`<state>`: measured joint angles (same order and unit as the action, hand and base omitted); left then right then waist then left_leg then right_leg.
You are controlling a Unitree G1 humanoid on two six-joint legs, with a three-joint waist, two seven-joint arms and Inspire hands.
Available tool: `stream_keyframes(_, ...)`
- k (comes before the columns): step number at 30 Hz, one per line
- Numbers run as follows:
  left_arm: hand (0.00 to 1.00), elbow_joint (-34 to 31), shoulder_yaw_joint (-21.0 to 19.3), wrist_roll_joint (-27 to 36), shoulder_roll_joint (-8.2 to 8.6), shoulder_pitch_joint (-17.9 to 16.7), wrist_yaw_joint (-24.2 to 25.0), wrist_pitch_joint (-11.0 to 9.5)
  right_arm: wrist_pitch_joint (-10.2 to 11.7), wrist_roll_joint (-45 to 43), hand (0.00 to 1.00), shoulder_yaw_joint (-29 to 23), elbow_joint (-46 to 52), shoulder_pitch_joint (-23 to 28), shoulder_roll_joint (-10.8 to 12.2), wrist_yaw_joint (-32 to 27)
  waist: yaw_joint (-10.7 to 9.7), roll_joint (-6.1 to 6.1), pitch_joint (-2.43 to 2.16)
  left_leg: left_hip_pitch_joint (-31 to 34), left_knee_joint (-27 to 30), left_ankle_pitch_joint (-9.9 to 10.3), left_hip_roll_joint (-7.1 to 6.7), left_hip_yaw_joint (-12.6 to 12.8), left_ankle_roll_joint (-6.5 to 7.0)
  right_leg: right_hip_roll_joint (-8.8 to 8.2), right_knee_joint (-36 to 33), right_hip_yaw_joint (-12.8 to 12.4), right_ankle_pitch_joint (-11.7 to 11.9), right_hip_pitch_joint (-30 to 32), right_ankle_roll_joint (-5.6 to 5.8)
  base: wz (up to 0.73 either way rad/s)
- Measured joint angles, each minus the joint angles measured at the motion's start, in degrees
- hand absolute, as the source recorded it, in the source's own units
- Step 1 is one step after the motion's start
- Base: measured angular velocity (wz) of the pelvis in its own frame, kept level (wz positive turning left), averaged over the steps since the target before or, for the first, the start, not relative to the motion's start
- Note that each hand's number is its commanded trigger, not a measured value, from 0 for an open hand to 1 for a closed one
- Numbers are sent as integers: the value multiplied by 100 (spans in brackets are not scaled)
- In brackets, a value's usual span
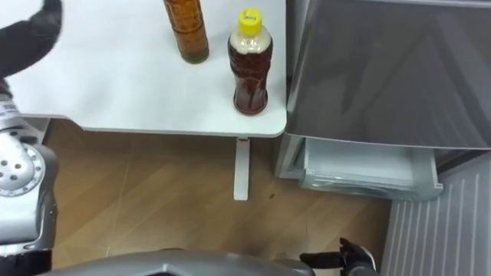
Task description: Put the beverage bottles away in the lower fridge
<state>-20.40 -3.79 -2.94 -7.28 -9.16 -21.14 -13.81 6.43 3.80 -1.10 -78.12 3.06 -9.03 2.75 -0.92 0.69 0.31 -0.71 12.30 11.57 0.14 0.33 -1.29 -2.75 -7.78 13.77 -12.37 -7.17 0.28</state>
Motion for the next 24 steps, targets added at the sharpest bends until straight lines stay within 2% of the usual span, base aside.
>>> stream_keyframes(4,0,-79,90,237,-5,200,548,12,11,12,0,-12,-35,-27,8,-3,-173,-2,0,-11,-7,0,0,-3,0,-1,0,36,1,-13,0,1)
stream_keyframes(6,0,-141,142,692,-9,329,928,16,27,13,0,-14,-30,-30,15,21,-221,-5,-1,-9,-14,0,3,1,0,-2,0,27,1,-3,0,-2)
stream_keyframes(9,0,-270,222,1029,-9,330,1396,20,32,17,0,-17,-32,-28,12,118,-281,-1,1,-10,-13,0,6,32,0,-4,-3,-15,1,18,0,-6)
stream_keyframes(16,0,-456,226,1202,7,479,2088,140,-6,10,0,-14,-19,-142,10,181,-323,12,-2,-6,-47,0,22,82,0,1,-46,-111,1,103,0,-8)
stream_keyframes(24,0,-456,230,1647,14,516,2706,516,-117,12,0,-12,-5,-194,15,262,-324,44,-12,-7,-58,0,30,115,1,2,-88,-200,2,150,0,-2)
